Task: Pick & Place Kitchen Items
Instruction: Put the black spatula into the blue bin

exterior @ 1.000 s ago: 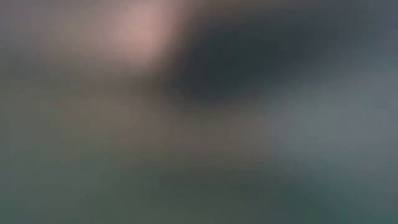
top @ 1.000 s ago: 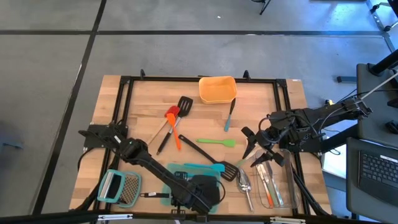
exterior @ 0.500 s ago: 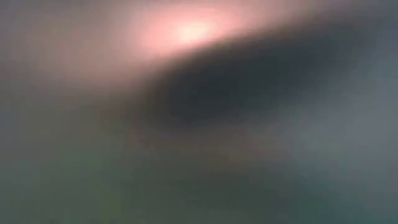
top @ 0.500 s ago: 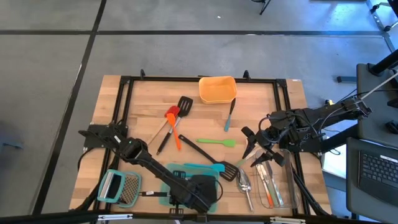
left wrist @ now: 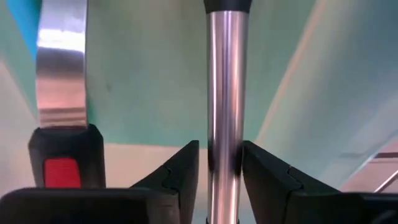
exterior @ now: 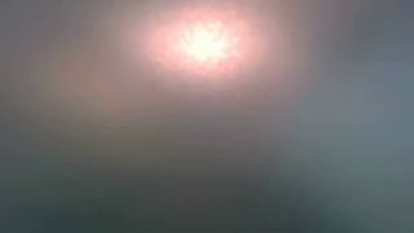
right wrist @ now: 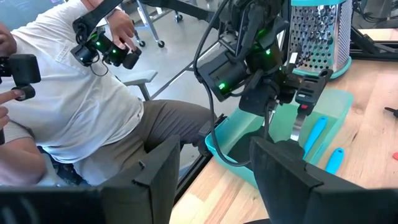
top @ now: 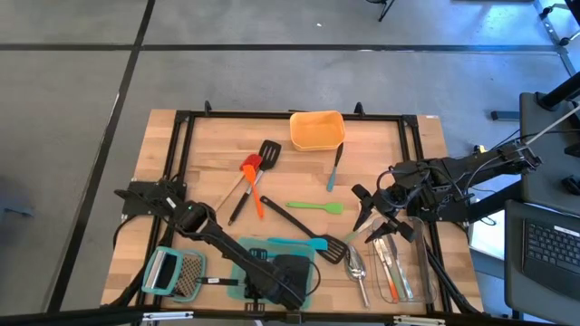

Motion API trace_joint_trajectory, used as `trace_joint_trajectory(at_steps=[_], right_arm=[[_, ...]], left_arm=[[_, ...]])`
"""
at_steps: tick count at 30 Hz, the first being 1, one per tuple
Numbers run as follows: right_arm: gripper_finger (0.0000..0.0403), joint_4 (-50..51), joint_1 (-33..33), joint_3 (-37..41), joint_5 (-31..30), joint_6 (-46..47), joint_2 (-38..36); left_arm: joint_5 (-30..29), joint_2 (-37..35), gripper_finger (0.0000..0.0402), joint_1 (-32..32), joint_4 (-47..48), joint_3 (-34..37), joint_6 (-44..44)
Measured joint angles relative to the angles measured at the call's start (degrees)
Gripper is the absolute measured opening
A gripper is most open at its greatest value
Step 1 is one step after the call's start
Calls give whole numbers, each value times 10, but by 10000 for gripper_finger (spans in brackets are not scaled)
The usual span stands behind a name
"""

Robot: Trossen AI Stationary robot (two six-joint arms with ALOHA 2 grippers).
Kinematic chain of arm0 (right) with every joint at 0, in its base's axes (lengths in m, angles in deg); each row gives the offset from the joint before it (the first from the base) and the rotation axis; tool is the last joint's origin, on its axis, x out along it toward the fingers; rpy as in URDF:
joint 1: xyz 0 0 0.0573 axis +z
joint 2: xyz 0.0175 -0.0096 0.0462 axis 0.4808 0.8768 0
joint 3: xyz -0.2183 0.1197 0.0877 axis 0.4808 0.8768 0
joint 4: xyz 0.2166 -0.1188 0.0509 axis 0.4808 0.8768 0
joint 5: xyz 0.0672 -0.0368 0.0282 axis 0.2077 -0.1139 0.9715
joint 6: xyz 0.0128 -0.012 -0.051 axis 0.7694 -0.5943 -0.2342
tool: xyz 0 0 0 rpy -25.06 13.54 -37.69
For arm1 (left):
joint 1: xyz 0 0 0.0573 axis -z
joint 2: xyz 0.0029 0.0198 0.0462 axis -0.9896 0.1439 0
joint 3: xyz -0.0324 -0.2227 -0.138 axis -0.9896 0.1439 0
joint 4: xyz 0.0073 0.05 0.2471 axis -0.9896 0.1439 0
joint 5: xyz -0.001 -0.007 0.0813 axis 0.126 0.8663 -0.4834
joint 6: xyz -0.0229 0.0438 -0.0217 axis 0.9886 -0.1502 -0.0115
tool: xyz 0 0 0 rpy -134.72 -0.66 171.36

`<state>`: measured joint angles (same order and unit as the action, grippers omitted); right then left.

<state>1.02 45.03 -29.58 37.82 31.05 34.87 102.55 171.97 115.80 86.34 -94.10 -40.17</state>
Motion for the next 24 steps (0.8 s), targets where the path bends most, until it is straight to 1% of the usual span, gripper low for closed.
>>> trace_joint_trajectory(at_steps=[7,10,12,15,18,20,24], right_arm=[[197,0,0,0,0,0,0],[197,0,0,0,0,0,0],[197,0,0,0,0,0,0],[197,0,0,0,-1,0,0],[197,0,0,0,-2,0,0],[197,0,0,0,-2,0,0],[197,0,6,0,-2,0,0]], left_arm=[[-26,0,152,0,1,-49,27],[-50,-1,173,0,-2,-78,44],[-64,-17,187,-2,2,-70,61],[-100,-37,201,-7,0,-70,75],[-129,-58,203,-13,-16,-70,80],[-139,-64,197,-15,-25,-71,80],[-136,-64,166,-20,-58,-71,65]])
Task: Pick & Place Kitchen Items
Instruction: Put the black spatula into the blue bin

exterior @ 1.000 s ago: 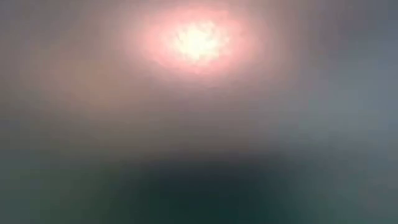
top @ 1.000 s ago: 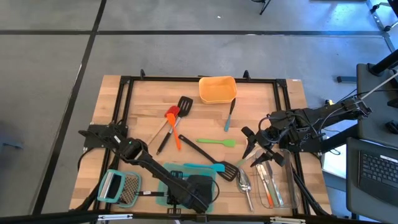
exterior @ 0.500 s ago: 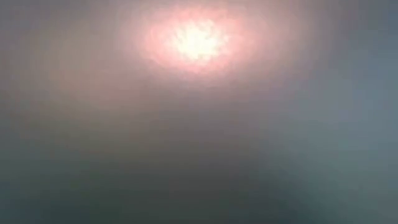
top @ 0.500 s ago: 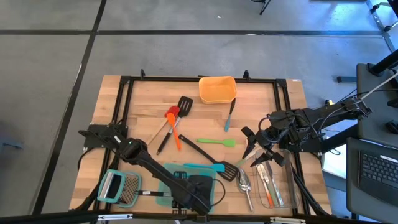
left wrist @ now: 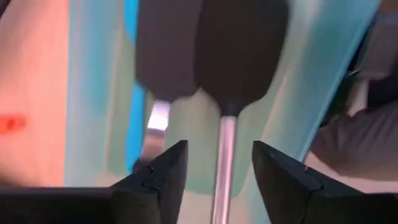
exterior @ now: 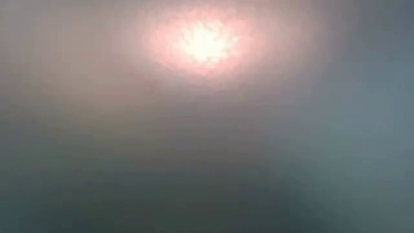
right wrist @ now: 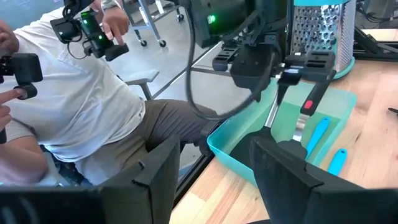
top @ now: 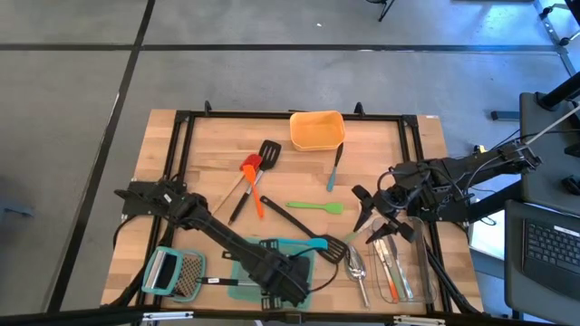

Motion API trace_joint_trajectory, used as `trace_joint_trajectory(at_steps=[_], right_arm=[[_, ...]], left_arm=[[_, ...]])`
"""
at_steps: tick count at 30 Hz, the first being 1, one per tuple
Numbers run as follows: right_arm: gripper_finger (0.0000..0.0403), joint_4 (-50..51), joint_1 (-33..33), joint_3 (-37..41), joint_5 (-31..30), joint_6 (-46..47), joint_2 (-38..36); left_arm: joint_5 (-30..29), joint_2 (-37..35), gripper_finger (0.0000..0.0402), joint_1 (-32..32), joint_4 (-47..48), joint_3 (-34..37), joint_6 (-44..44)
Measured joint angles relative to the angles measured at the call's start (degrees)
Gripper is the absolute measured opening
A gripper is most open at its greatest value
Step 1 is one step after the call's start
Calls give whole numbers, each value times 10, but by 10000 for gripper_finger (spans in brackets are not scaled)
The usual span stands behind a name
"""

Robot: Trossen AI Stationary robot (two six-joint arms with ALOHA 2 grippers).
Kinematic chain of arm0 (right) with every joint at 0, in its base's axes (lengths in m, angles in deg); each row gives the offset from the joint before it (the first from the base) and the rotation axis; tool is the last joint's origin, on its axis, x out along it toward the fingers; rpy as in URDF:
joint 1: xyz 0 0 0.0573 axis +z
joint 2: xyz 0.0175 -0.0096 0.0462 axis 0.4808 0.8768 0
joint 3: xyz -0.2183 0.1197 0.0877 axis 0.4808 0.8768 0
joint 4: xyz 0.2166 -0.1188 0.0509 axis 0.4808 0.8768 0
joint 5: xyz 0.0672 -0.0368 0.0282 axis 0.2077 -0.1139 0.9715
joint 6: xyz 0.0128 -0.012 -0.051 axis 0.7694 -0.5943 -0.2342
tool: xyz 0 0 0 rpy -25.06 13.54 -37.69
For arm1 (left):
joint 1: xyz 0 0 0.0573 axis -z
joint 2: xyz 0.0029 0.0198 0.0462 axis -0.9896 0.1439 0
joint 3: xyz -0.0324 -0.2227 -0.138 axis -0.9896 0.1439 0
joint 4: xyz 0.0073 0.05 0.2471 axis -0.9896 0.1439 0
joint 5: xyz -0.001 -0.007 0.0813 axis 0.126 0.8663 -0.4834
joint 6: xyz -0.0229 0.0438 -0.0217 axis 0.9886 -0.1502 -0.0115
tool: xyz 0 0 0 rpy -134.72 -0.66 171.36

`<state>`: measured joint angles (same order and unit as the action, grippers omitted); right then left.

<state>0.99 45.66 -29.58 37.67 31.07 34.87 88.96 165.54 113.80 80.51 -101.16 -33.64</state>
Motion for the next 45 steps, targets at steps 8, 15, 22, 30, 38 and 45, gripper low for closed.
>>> trace_joint_trajectory(at_steps=[8,15,22,30,38,45], right_arm=[[197,2,11,0,1,1,0],[197,15,32,0,3,10,-2],[197,16,58,0,4,17,-22],[197,9,81,0,1,0,-37],[197,7,91,0,0,-5,-38],[197,4,91,0,0,-7,-38]], left_arm=[[-34,5,15,-19,-93,0,-55],[-56,9,2,-22,-135,36,-61],[-2,14,1,-24,-277,130,-73],[24,23,1,-35,-339,140,-98],[36,28,1,-57,-393,140,-124],[44,28,1,-68,-424,140,-137]])
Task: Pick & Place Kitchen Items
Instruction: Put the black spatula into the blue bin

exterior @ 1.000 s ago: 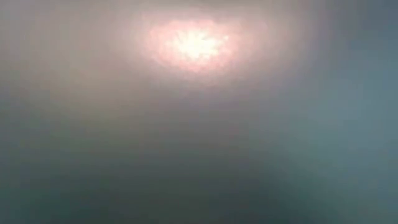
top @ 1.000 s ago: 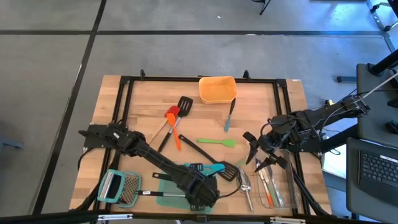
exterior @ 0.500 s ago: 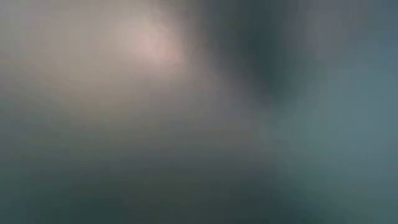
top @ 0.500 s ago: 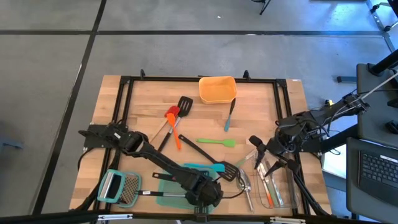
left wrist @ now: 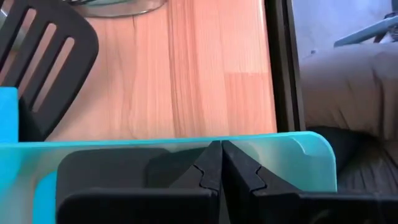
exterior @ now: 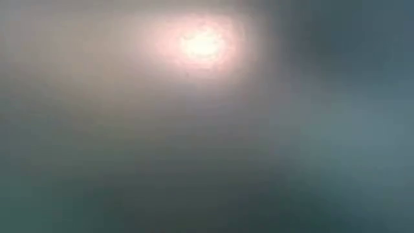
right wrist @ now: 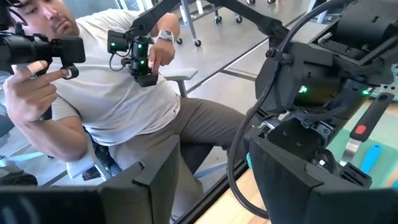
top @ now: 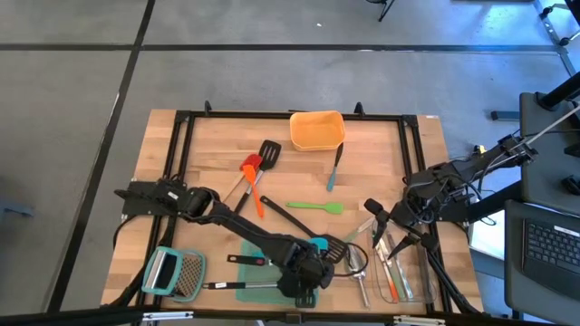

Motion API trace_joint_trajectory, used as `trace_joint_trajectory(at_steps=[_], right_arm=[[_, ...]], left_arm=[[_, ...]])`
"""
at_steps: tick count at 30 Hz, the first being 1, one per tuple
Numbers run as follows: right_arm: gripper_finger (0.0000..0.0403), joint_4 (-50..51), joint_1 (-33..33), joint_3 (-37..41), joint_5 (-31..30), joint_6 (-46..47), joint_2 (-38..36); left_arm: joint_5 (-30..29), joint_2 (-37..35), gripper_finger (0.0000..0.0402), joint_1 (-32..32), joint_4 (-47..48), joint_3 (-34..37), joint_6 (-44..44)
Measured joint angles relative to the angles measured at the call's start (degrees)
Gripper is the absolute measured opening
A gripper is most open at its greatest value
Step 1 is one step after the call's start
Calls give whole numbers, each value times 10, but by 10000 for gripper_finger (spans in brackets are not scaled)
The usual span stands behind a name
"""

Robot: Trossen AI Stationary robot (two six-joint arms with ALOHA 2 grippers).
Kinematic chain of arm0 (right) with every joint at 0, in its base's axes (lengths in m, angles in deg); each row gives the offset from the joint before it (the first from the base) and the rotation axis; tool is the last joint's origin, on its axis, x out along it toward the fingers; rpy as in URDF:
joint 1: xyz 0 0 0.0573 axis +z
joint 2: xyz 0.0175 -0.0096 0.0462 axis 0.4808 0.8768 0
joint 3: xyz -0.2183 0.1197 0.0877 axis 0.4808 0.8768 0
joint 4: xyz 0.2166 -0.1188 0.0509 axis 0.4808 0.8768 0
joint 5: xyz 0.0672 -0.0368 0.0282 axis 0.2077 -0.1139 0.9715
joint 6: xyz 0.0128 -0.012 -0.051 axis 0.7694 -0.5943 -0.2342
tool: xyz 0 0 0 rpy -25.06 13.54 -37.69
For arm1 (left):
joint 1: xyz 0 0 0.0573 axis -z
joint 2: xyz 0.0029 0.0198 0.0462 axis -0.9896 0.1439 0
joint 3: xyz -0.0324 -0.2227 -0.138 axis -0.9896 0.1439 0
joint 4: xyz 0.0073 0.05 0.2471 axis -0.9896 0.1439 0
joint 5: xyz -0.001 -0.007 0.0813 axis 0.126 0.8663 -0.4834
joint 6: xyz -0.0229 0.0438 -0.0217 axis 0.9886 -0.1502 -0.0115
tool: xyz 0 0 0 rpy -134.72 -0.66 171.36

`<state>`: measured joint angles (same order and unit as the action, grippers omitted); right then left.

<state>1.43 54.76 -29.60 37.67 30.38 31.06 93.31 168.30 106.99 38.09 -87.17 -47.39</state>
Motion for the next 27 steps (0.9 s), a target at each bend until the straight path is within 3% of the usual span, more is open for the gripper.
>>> trace_joint_trajectory(at_steps=[6,10,17,23,27], right_arm=[[197,0,0,0,0,-4,0],[197,0,0,0,0,-16,0],[197,-5,0,0,-4,-34,0],[197,16,0,0,-86,-36,1],[197,33,0,0,-145,-37,1]], left_arm=[[-11,-25,1,17,95,-6,15],[-90,-75,1,41,171,-20,-6],[-203,-162,1,26,189,-20,-112],[-204,-177,1,-16,211,-20,-206],[-162,-180,1,-47,188,13,-252]])
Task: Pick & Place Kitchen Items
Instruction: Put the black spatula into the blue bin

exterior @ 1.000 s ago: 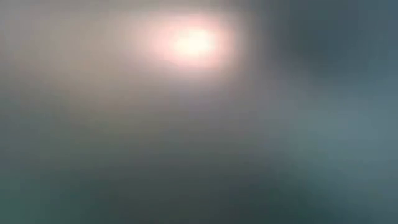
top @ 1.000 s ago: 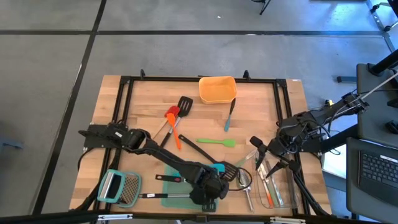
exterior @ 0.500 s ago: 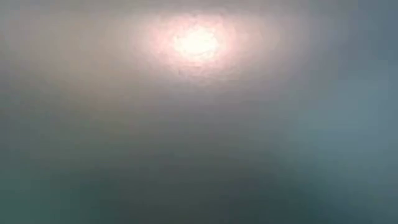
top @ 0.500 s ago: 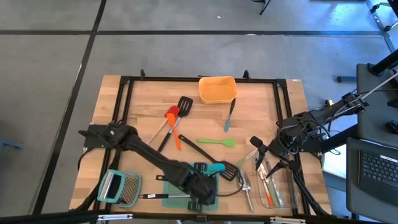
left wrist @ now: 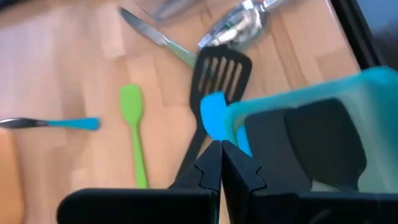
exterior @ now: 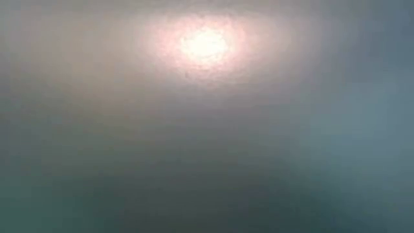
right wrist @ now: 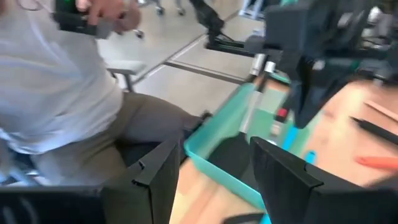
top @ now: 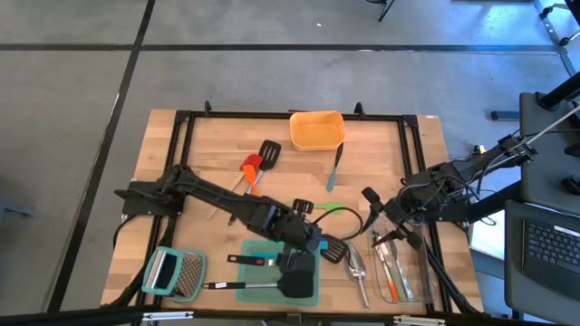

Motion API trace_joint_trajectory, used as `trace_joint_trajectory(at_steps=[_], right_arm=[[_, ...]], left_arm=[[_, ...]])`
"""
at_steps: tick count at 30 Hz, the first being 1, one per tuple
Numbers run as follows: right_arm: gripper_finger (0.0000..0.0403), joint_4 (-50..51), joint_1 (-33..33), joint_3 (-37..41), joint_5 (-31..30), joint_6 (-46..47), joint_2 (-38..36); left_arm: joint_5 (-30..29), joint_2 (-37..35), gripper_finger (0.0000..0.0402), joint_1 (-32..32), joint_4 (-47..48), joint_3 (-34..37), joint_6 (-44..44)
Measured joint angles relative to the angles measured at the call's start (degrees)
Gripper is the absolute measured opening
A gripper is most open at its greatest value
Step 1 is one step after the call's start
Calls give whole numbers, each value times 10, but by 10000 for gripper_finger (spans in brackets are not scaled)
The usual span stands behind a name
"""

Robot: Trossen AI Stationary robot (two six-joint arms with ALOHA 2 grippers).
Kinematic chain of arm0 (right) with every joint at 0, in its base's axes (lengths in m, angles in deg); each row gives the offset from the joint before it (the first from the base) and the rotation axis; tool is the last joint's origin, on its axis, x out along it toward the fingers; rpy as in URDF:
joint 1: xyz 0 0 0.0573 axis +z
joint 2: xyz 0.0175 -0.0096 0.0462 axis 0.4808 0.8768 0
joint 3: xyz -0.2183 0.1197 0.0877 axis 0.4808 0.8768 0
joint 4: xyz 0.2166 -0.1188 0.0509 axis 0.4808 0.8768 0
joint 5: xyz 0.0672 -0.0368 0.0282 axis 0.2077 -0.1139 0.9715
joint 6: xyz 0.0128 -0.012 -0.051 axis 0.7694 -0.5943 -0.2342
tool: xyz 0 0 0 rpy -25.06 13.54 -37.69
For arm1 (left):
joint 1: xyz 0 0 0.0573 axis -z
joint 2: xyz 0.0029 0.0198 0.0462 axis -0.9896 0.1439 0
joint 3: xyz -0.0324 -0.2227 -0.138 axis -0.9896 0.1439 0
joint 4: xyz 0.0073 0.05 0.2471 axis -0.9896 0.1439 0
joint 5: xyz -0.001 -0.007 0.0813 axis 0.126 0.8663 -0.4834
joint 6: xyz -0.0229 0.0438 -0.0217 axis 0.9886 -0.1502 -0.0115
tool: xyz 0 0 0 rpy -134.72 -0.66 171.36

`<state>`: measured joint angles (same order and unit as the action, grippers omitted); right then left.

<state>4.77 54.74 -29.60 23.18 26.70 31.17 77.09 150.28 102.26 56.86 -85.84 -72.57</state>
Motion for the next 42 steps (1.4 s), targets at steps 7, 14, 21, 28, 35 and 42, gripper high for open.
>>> trace_joint_trajectory(at_steps=[7,14,21,28,35,42], right_arm=[[197,28,-1,0,-39,-4,7],[197,23,-4,0,-40,-29,14],[197,22,-41,0,-95,-35,15],[197,30,-95,0,-130,-34,23],[197,40,-162,0,-100,-63,51],[197,24,-239,0,-12,-76,72]], left_arm=[[72,-67,1,-36,-143,191,0],[94,-213,1,-41,-393,418,25],[222,-328,1,-137,-594,621,10],[298,-320,2,-232,-669,722,-22],[279,-321,3,-243,-664,723,-97],[271,-296,40,-231,-664,722,-169]])
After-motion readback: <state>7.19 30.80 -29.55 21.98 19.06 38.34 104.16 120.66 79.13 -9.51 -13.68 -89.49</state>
